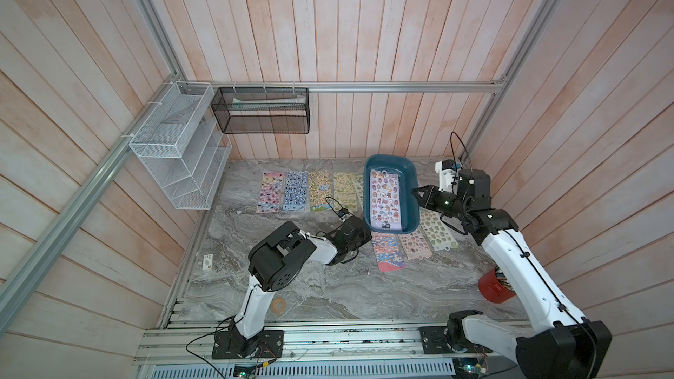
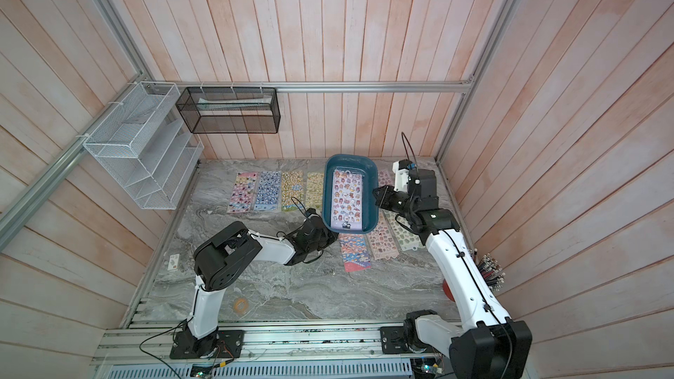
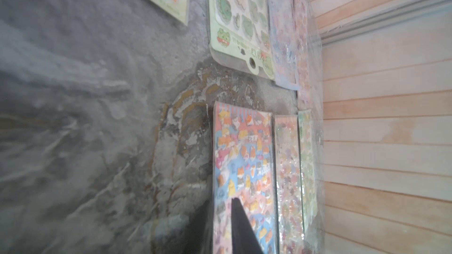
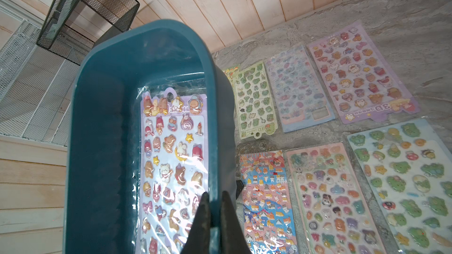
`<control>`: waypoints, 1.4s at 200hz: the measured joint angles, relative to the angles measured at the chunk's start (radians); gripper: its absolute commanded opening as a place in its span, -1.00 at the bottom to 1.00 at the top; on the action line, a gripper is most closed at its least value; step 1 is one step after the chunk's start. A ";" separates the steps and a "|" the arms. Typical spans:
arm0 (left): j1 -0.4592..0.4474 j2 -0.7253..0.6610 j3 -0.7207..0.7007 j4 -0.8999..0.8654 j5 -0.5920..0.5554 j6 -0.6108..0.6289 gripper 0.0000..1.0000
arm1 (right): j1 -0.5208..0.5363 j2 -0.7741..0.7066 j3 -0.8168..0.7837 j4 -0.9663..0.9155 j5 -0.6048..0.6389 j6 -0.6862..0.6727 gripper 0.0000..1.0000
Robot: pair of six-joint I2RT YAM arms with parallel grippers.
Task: Take the stickers out of the storage box
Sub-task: Place the sticker at the center of the board.
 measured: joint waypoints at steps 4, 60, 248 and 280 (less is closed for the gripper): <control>0.000 0.000 0.002 -0.001 0.000 0.005 -0.33 | 0.000 0.000 0.000 0.000 0.000 0.000 -1.00; -0.005 -0.060 -0.048 -0.004 -0.027 0.008 -0.02 | 0.000 0.000 0.000 -0.001 0.000 0.000 -1.00; 0.002 -1.102 -0.309 -0.796 -0.419 0.285 -0.03 | 0.470 0.337 -0.210 0.244 0.213 0.114 -1.00; -0.019 -0.943 -0.279 -0.814 -0.384 0.289 -0.02 | 0.495 0.365 -0.237 0.299 0.242 0.150 -1.00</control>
